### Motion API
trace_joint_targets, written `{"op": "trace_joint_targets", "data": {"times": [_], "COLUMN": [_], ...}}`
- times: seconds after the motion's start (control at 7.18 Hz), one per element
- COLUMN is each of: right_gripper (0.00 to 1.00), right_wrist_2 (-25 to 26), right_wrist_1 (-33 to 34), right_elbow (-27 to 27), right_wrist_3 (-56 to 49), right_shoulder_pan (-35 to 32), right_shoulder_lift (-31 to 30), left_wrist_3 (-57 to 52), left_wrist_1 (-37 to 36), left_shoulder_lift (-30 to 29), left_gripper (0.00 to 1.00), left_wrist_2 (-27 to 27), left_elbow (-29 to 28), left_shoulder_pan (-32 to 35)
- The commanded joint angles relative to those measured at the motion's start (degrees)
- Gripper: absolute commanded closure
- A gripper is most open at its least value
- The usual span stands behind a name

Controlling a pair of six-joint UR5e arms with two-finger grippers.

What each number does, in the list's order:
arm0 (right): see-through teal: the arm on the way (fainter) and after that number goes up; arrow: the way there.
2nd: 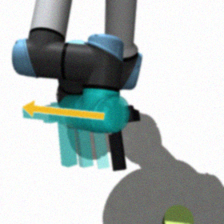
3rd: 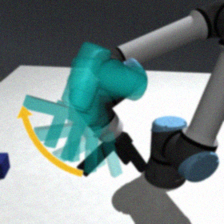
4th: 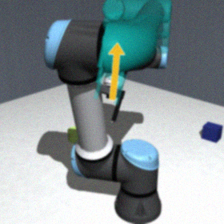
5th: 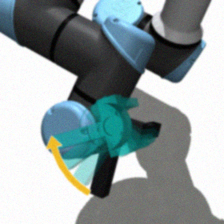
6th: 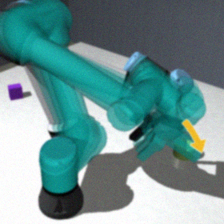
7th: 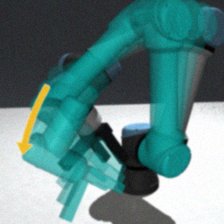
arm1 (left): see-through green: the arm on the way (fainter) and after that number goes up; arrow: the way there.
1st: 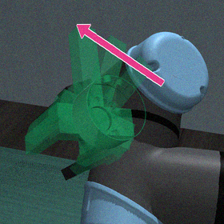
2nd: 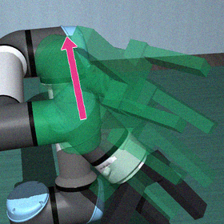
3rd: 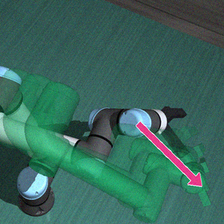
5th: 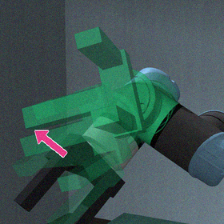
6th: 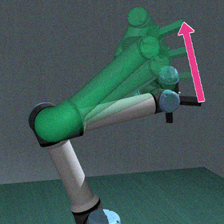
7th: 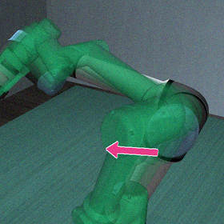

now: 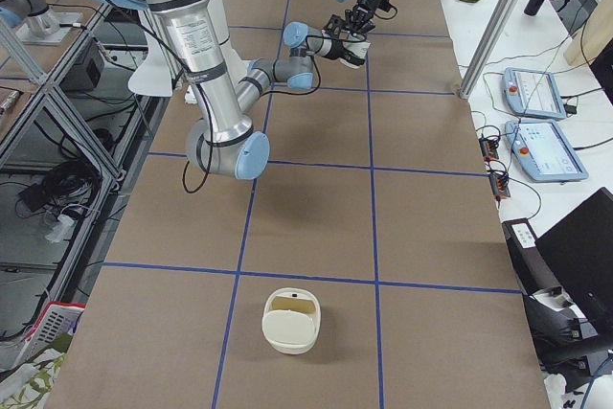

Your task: Left arm hands cup to right arm to dump lemon

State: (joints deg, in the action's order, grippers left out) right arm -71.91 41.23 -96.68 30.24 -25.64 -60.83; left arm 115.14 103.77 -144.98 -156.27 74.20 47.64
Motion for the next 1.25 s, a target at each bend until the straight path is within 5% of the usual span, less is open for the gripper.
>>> {"op": "trace_joint_targets", "data": {"times": [0.0, 0.14, 0.28, 0.42, 1.11], "right_gripper": [0.08, 0.52, 0.76, 0.82, 0.81], "right_wrist_2": [0.0, -0.1, -0.2, -0.3, -0.4], "right_wrist_1": [0.1, 0.3, 0.3, 0.3, 0.3], "right_elbow": [0.0, 0.0, 0.0, -0.2, -0.7], "right_wrist_3": [0.2, 0.3, 1.7, 3.1, 4.6], "right_shoulder_pan": [0.0, 0.0, 0.0, 0.0, -2.0], "right_shoulder_lift": [0.1, 0.1, 0.0, 0.0, -2.0], "left_wrist_3": [0.0, -0.1, -0.3, 0.1, -2.4], "left_wrist_1": [0.0, 0.0, 2.4, 4.9, 5.4], "left_shoulder_lift": [0.0, 0.0, 0.4, 0.5, 1.2], "left_gripper": [1.0, 1.0, 0.08, 0.0, 0.0], "left_wrist_2": [0.0, 0.0, 0.0, 0.1, 2.1], "left_elbow": [0.1, 0.1, 0.0, 0.0, -0.1], "left_shoulder_pan": [-0.2, -0.1, -0.1, 0.2, 5.7]}}
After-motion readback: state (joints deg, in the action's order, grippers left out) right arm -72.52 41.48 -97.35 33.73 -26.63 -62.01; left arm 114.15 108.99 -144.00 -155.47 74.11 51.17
